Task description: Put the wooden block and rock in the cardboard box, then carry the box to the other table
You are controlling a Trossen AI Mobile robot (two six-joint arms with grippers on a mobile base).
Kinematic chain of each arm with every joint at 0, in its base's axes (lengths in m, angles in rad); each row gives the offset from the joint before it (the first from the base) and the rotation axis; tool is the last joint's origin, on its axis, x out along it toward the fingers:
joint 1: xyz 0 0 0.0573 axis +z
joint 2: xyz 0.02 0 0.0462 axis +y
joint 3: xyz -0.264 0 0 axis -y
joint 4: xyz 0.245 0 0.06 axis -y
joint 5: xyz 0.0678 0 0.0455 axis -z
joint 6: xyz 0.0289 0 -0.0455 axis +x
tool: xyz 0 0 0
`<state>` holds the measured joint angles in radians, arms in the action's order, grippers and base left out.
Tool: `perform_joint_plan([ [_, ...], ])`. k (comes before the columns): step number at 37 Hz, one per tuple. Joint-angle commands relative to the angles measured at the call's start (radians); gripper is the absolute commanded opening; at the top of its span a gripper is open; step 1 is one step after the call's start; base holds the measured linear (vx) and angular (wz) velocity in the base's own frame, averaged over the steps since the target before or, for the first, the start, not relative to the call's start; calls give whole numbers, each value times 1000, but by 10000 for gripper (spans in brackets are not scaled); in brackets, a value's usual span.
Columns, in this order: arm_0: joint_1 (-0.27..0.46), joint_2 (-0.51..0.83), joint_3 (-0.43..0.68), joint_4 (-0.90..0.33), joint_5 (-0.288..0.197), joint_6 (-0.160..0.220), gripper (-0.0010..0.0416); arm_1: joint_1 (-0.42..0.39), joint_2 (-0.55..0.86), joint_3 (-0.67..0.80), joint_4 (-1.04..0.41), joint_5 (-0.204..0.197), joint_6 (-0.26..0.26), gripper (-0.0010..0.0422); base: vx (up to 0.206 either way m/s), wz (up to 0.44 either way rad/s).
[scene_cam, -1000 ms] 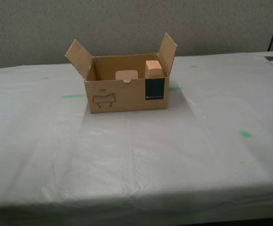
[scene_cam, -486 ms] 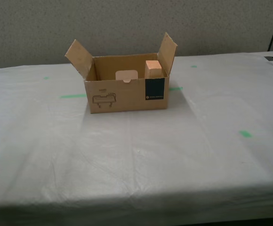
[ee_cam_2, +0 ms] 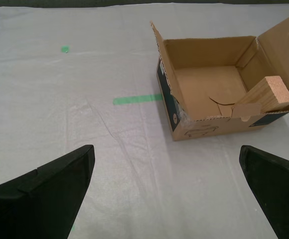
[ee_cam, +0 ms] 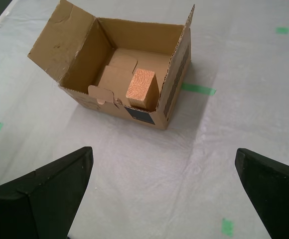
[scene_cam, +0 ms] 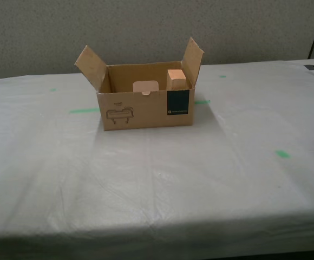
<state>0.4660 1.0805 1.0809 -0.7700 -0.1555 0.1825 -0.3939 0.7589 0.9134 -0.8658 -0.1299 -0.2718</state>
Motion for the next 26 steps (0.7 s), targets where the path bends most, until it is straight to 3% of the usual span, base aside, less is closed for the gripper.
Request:
perform_joint_plan([
  [1, 0, 0, 1, 0, 4, 1, 399, 0, 0, 1, 0, -1, -2, 398, 0, 0],
  [26, 0, 0, 1, 0, 4, 1, 399, 0, 0, 1, 0, -1, -2, 398, 0, 0],
])
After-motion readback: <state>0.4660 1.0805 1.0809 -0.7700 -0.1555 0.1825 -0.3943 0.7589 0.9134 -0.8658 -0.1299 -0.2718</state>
